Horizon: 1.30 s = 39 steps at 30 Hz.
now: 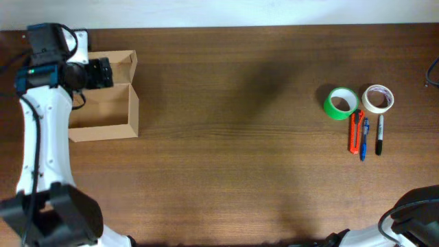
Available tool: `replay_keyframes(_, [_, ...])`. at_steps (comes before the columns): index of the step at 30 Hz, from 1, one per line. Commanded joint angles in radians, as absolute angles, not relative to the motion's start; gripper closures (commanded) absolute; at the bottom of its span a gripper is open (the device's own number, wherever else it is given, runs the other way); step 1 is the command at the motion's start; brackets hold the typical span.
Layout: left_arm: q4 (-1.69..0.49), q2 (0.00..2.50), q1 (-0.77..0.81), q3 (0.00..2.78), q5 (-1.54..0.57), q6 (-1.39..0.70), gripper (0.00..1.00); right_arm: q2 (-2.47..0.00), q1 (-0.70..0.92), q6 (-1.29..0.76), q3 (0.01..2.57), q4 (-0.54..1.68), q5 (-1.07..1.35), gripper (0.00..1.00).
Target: Pack container
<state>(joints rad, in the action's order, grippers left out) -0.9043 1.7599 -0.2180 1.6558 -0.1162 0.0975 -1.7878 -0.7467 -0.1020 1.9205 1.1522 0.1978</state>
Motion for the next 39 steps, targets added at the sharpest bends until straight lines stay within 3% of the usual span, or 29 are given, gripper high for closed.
replay_keyframes(1, [-0.955, 1.835, -0.200, 1.671, -0.103, 0.107, 0.23, -1.782, -0.753, -0.105, 1.945, 1.153, 0.179, 0.01])
replay_keyframes(15, [-1.066, 1.898, -0.024, 1.671, 0.103, 0.045, 0.27, -1.782, -0.753, -0.105, 1.945, 1.153, 0.179, 0.01])
replay_keyframes(33, [-1.095, 1.993, -0.015, 1.671, 0.119, 0.015, 0.27, -1.782, -0.753, -0.105, 1.945, 1.153, 0.179, 0.01])
replay_keyframes(39, [-1.093, 2.084, -0.016, 1.671, 0.101, 0.014, 0.50, -1.782, -0.753, -0.105, 1.945, 1.153, 0.179, 0.01])
